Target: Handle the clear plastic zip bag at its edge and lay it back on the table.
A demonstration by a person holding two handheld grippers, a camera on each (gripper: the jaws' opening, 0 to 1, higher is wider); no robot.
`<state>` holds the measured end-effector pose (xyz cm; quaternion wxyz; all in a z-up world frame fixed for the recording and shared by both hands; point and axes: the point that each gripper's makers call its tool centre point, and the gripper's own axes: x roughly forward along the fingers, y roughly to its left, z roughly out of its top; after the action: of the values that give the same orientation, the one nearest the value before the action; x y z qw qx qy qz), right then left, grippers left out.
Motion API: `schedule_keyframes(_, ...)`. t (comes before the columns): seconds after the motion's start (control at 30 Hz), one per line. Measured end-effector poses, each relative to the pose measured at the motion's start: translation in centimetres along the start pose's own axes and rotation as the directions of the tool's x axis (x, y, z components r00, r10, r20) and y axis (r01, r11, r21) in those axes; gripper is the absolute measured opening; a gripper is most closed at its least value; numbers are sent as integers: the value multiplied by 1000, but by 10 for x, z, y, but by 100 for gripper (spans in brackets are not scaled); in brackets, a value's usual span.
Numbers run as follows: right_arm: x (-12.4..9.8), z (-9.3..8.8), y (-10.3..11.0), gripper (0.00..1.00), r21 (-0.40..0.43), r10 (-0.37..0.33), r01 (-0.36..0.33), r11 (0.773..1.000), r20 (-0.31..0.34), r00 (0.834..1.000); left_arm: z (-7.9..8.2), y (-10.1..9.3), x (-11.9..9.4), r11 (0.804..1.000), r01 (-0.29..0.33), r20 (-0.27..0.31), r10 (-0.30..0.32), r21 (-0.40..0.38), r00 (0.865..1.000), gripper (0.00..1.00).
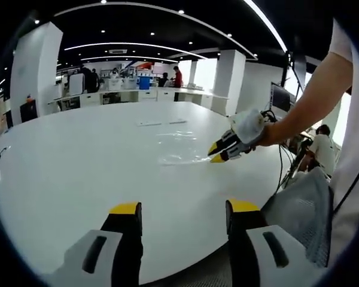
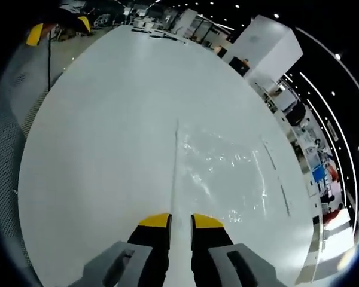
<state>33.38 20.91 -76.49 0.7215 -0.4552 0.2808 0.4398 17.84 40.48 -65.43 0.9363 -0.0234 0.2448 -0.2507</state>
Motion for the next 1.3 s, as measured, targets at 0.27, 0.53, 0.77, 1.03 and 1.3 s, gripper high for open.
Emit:
schedule_keyframes(0.27,3,-5,1,9,-19,20,-21,1000,-14,1000,0,2,0,1000,-3,7,3,4,1000,55)
schedule_keyframes(0.53,7,-6,1,7,-21,37,-37,999,-28,999,-1,3,0,1000,-2,8,2,7,1000,55)
schedule_keyframes(0.77,9,-7,0,6,-31,40,-41,999,-36,999,-2,3,1,1000,0,7,0,9,1000,54)
schedule_keyframes(1.03,11,-7,-1,4,-18,46,-47,999,-43,998,-1,2,1,1000,1,6,-1,15,1000,54)
schedule_keyframes(1.3,13,-10,-2,0,-4,57,-58,998,-54,997,-1,2,1,1000,-2,5,2,19,1000,54)
